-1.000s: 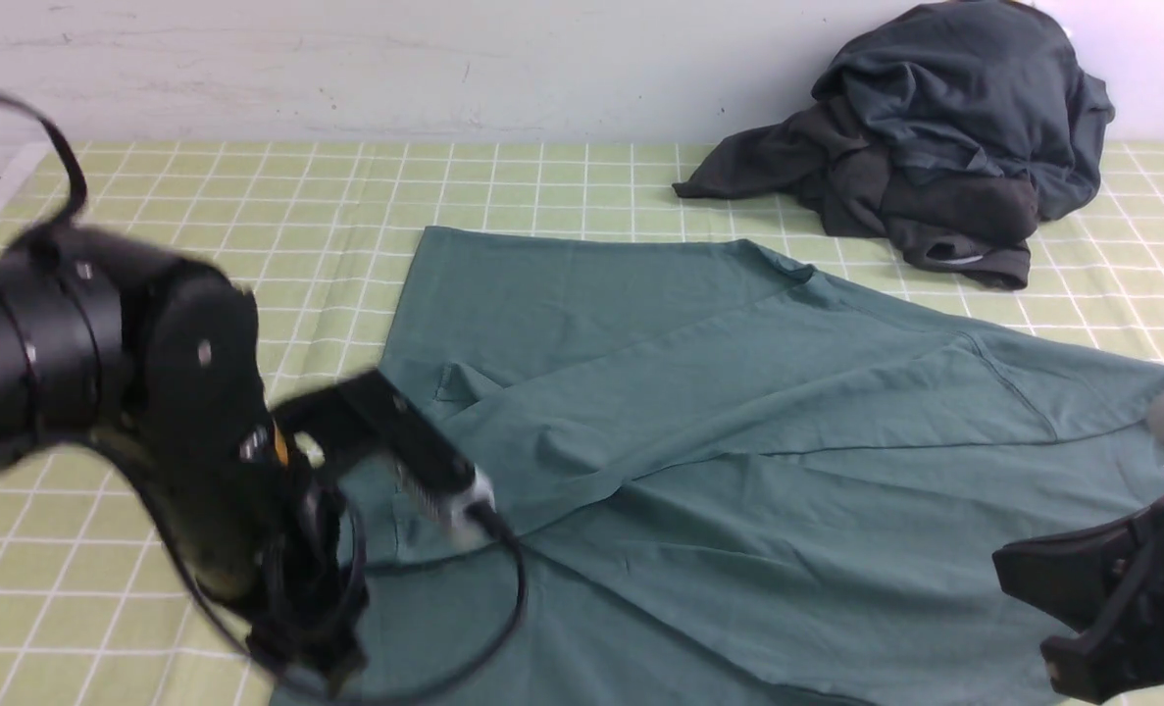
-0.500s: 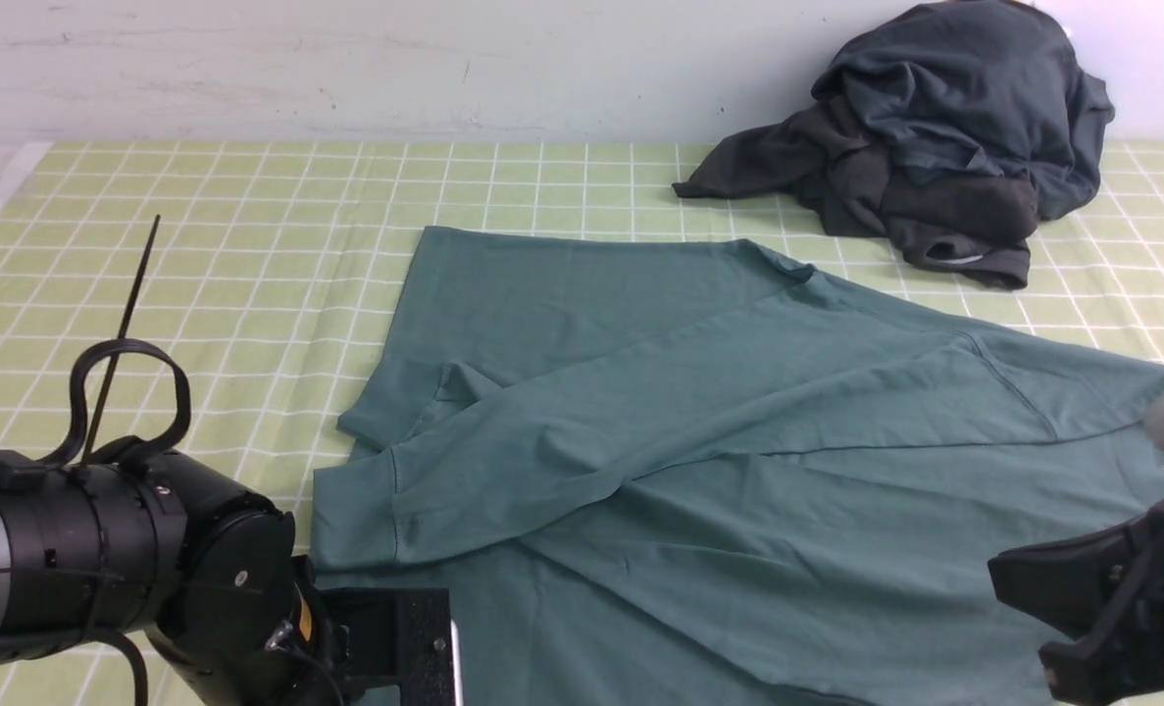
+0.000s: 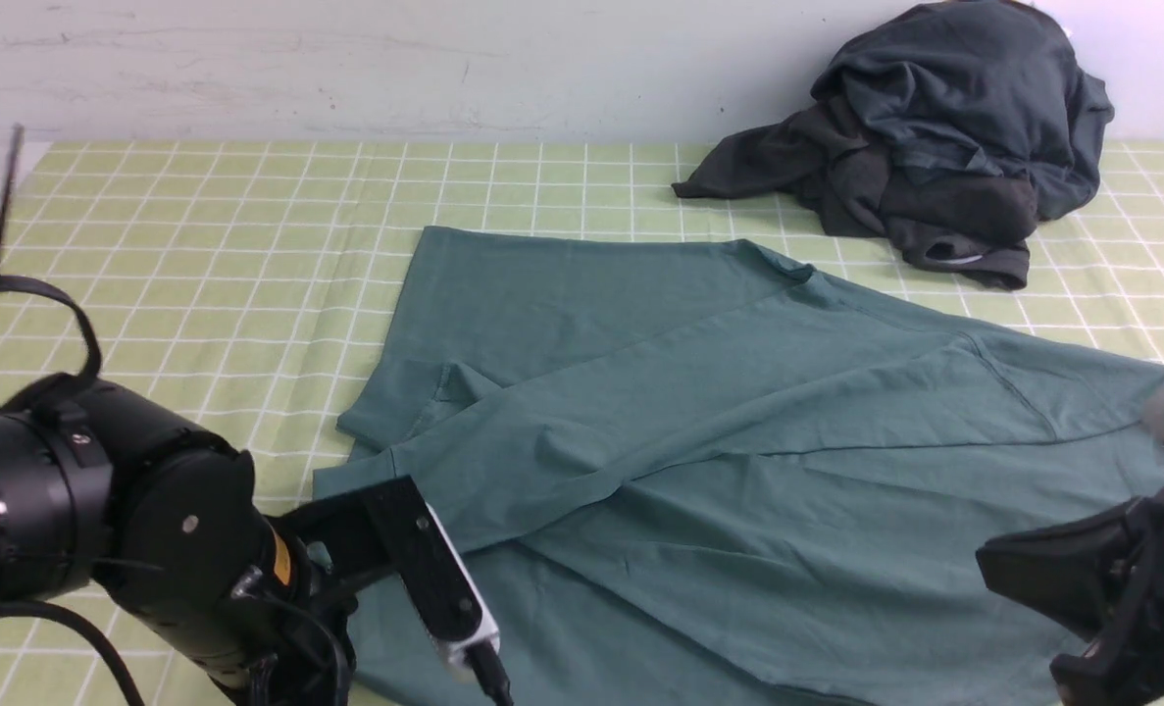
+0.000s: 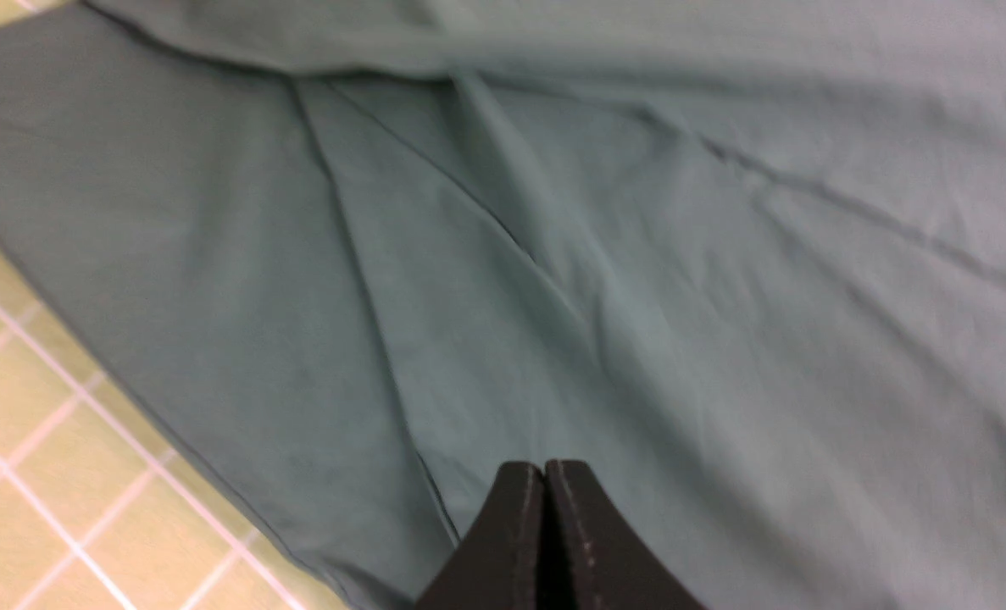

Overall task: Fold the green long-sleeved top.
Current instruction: Use both arms simultaneously to clamp the lower edge of the clothing fabric

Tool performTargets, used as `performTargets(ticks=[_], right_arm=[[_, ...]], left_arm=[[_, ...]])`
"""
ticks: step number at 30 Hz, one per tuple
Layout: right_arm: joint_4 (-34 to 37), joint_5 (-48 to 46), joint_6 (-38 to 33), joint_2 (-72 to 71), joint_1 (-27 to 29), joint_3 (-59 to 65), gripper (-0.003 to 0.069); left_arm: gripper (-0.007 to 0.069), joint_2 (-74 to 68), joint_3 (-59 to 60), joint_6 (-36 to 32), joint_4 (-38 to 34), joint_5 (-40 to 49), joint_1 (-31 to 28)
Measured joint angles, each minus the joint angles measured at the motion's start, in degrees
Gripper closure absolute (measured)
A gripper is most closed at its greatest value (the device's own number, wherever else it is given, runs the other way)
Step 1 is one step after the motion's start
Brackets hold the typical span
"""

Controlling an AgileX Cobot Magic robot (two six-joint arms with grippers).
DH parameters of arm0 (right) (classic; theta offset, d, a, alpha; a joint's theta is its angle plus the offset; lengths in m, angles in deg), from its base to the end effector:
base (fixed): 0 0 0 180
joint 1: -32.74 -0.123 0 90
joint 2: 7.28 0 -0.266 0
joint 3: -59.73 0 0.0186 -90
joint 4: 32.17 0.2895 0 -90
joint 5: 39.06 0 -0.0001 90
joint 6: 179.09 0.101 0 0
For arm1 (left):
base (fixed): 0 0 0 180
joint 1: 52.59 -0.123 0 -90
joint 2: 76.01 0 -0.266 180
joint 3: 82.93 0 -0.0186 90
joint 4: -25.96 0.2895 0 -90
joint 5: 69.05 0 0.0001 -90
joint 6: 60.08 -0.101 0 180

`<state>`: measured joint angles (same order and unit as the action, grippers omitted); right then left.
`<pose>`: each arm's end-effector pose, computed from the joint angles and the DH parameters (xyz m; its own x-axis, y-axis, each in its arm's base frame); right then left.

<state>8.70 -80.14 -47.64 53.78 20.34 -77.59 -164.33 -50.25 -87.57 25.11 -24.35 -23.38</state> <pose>0.2044 0.0895 0.2382 -0.5624 -0.3697 -0.7396 -0.6528 0.7475 0.1227 0.2393 -0.1350 0.1578 -0.5327 0.8159 -0.2249 0.8197 0.5635 0.1027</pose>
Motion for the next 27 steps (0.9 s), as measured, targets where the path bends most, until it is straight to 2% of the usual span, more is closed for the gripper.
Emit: performTargets(ticks=[4, 6, 8, 12, 14, 17, 21, 27], right_arm=[[-1.15, -4.88, -4.07, 1.18, -0.20, -4.30, 0.0669], [-7.87, -8.36, -5.34, 4.75, -0.20, -7.91, 0.0639], [-11.70, -8.95, -5.59, 6.36, -0.20, -8.72, 0.0619], [-35.29, -9.68, -5.92, 15.73, -0.20, -9.11, 0.0482], [-40.87, -9.75, -6.01, 17.77, -0.20, -8.89, 0.0455], [-53.16, -9.73, -6.41, 25.28, -0.20, -8.58, 0.0403], [-59.36, -9.02, -6.41, 32.09, -0.20, -8.58, 0.0398], [-64.13, -6.63, -6.51, 39.22, -0.20, -8.58, 0.0399]], left_arm=[[0.0622, 2.06, -0.70, 2.83, 0.02, 1.00, 0.00], [0.0623, 2.82, -0.71, 3.84, -0.16, 1.82, 0.00], [0.0623, 2.87, -0.71, 4.01, -0.32, 1.88, 0.00], [0.0624, 2.87, -0.71, 4.55, -0.75, 2.00, 0.00], [0.0624, 2.87, -0.71, 4.62, -1.12, 2.06, 0.00], [0.0624, 2.87, -0.71, 4.66, -2.97, 2.25, 0.00], [0.0624, 2.87, -0.71, 4.66, -4.31, 2.56, 0.00], [0.0624, 2.87, -0.71, 4.66, -4.59, 2.91, 0.00]])
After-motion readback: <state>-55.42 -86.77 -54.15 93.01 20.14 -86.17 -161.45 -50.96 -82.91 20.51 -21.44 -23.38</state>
